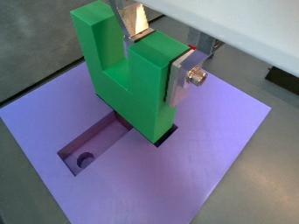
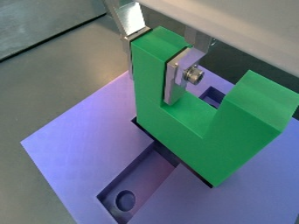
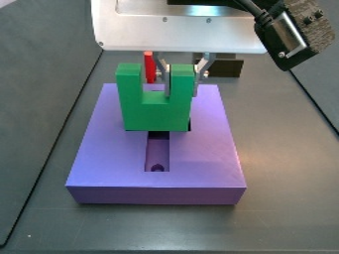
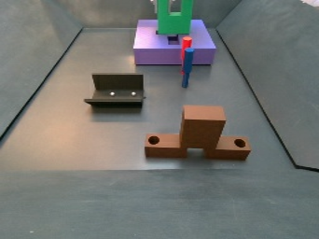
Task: Pick up the green object. Move up. Place the green object on the fixture. Regrasp the green object. Move to above the board. Insert the green object.
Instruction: Insert the green object.
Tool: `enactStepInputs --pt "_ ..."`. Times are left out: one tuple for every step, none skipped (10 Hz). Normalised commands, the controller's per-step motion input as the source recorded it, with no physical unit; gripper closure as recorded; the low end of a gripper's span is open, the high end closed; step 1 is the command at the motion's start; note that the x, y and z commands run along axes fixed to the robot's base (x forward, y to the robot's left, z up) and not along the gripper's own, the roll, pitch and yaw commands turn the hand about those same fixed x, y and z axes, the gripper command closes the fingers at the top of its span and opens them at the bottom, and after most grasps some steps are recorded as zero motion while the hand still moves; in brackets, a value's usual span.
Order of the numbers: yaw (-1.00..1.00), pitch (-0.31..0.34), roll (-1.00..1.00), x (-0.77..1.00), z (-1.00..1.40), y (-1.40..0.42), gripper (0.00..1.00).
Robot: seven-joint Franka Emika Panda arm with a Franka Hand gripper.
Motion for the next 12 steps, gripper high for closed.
enactStepInputs --pt "0.03 0.000 0.09 0.16 -0.17 0.00 1.00" --pt "0.00 0.016 0.10 0.18 -0.16 0.00 1.00" --pt "0.00 0.027 0.10 0.19 -0.14 0.00 1.00" --pt "-0.03 0.003 0.07 0.06 -0.23 0.00 1.00" --pt "-0.14 0.000 0.06 0.01 -0.41 0.00 1.00" --pt "-0.17 0.000 0.08 0.00 -0.63 0.00 1.00" --pt "-0.17 0.000 0.11 -0.01 -0.79 0.00 1.00" --pt "-0.20 0.000 0.12 -0.09 -0.83 0.03 1.00" --pt "-0.21 0.000 0.12 -0.08 -0.83 0.01 1.00" --pt "-0.19 0.000 0.13 -0.03 -0.63 0.00 1.00" --pt "0.00 0.000 0.02 0.00 0.00 0.00 1.00" --pt "0.00 0.000 0.00 0.00 0.00 0.00 1.00"
